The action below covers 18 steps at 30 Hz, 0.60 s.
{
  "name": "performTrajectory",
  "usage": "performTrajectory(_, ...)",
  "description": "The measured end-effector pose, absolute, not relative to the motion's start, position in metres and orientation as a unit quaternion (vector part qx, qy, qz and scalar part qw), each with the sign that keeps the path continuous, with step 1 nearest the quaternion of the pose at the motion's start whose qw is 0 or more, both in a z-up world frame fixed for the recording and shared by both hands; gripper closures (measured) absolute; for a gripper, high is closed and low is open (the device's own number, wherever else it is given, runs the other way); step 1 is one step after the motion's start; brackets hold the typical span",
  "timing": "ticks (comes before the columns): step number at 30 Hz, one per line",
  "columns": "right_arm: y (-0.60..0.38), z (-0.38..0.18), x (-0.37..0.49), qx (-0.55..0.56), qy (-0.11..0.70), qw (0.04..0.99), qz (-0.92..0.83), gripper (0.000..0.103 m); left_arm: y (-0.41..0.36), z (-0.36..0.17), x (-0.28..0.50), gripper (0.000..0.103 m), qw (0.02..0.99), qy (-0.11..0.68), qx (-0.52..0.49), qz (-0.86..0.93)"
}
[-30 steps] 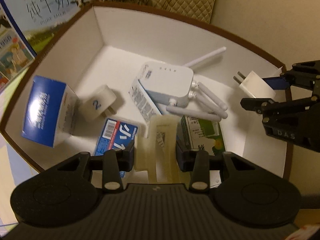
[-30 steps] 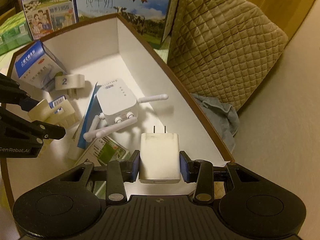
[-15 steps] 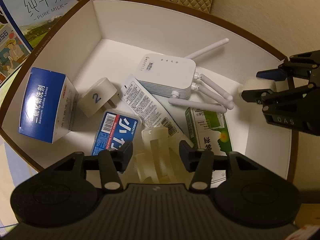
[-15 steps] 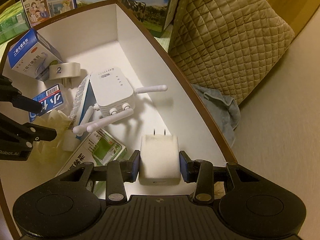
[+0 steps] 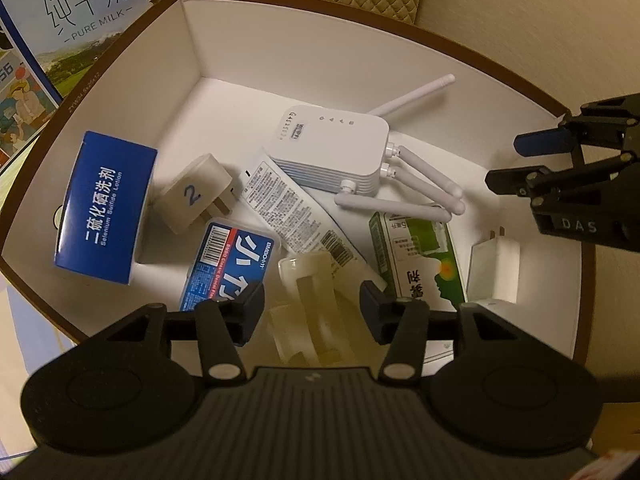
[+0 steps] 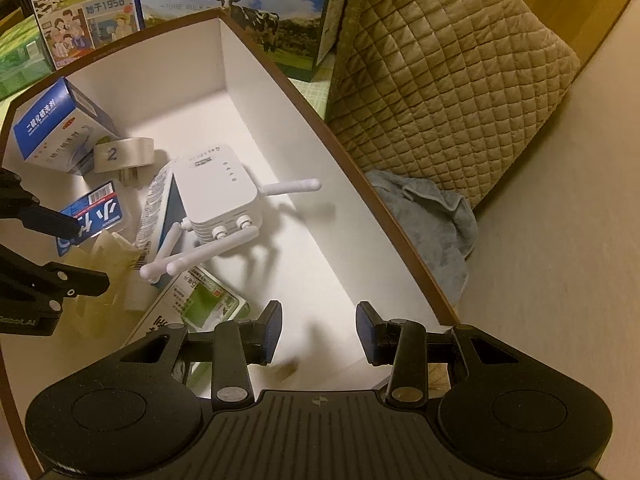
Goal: Organize rigid objects
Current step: 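Withdraw both grippers from the brown box back over the table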
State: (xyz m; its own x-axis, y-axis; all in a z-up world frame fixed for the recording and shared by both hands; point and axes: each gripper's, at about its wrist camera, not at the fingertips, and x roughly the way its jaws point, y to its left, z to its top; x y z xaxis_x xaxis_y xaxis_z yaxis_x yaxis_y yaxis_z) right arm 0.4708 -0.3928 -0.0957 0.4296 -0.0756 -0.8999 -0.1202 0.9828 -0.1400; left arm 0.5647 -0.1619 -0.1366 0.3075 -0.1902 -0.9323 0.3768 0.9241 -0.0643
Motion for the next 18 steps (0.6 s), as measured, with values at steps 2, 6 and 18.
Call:
performTrajectory(2, -0.392, -0.096, 0.470, -0.092, 0.534, 0.840, 0.015, 0.065, -0.161, -0.136, 0.565, 0.055, 0.805, 0.561, 0.083, -0.177)
performTrajectory(6, -0.389, -0.095, 0.468, -0.089, 0.534, 0.841, 0.018, 0.065, -0.160, -0.135, 0.564, 0.055, 0.805, 0.561, 0.081, -0.177)
performTrajectory(18, -0.380, -0.080, 0.450, -0.070, 0.519, 0.851, 0.032, 0.065, -0.156, -0.117, 0.552, 0.055, 0.811, 0.546, 0.074, -0.195)
